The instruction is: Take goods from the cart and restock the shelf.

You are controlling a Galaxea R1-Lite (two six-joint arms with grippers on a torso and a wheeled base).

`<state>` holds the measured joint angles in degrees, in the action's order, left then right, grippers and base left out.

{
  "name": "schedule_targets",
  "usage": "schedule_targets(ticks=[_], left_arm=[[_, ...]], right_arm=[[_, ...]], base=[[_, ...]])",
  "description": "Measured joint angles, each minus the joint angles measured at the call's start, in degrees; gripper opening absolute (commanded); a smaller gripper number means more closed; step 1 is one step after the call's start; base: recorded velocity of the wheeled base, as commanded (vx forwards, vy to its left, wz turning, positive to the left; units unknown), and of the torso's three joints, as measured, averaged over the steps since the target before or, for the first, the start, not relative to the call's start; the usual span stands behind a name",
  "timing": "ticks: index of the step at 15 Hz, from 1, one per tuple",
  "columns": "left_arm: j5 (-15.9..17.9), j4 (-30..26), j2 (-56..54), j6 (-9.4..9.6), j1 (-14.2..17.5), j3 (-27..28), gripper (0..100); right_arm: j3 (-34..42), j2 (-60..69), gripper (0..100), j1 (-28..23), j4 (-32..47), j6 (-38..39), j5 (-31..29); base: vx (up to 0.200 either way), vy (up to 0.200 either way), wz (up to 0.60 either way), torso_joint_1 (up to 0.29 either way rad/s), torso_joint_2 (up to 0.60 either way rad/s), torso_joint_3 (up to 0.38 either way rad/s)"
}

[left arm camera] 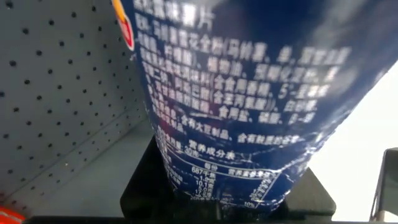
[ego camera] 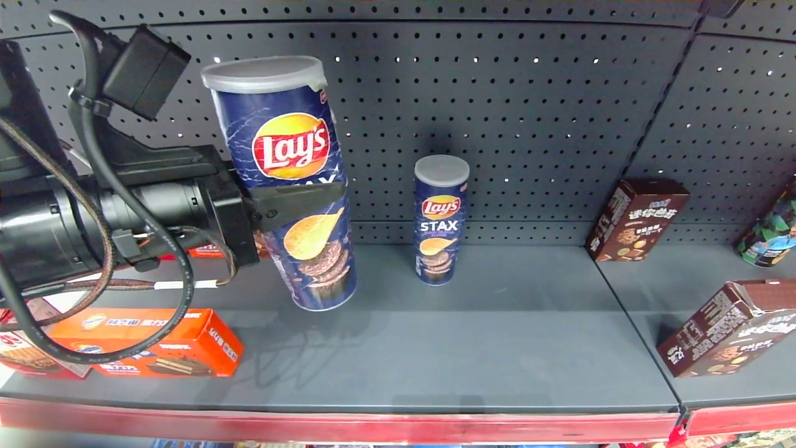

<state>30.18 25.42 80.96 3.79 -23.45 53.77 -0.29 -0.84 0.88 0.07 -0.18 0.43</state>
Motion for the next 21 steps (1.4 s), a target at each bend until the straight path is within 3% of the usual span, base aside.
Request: schedule_targets(ticks=[3, 8, 12, 16, 19, 21], left_arm=[[0.22, 1.95, 0.02, -0.21, 0.06, -1.44, 0], [0.28, 4.06, -2.43, -0.46, 0.34, -6.36, 0], [0.27, 4.13, -6.34, -1.68, 1.88, -10.18, 0], [0.41, 4.92, -6.95, -1.77, 2.07, -9.92, 0], [0.77, 4.85, -6.68, -2.49, 1.85, -8.74, 0], [1.1, 4.8, -6.57, -3.33, 1.79, -8.07, 0]], right_arm=[[-8.55, -5.44, 100, 0.99, 0.61, 0.26, 2.41], [-25.77, -29.14, 100, 6.4, -3.44, -2.06, 7.27], [-33.35, -50.07, 100, 9.81, -19.53, -1.62, 10.79], [-40.72, -67.51, 100, 11.35, -29.77, -5.78, 21.49], [-46.97, -77.76, 100, 13.42, -30.74, -11.56, 35.27], [-51.8, -83.18, 100, 15.69, -30.28, -12.87, 37.67]], base=[[0.0, 0.0, 0.0, 0.0, 0.0, 0.0], [0.0, 0.0, 0.0, 0.0, 0.0, 0.0], [0.0, 0.0, 0.0, 0.0, 0.0, 0.0], [0.0, 0.0, 0.0, 0.0, 0.0, 0.0], [0.0, 0.0, 0.0, 0.0, 0.0, 0.0], [0.0, 0.0, 0.0, 0.0, 0.0, 0.0]])
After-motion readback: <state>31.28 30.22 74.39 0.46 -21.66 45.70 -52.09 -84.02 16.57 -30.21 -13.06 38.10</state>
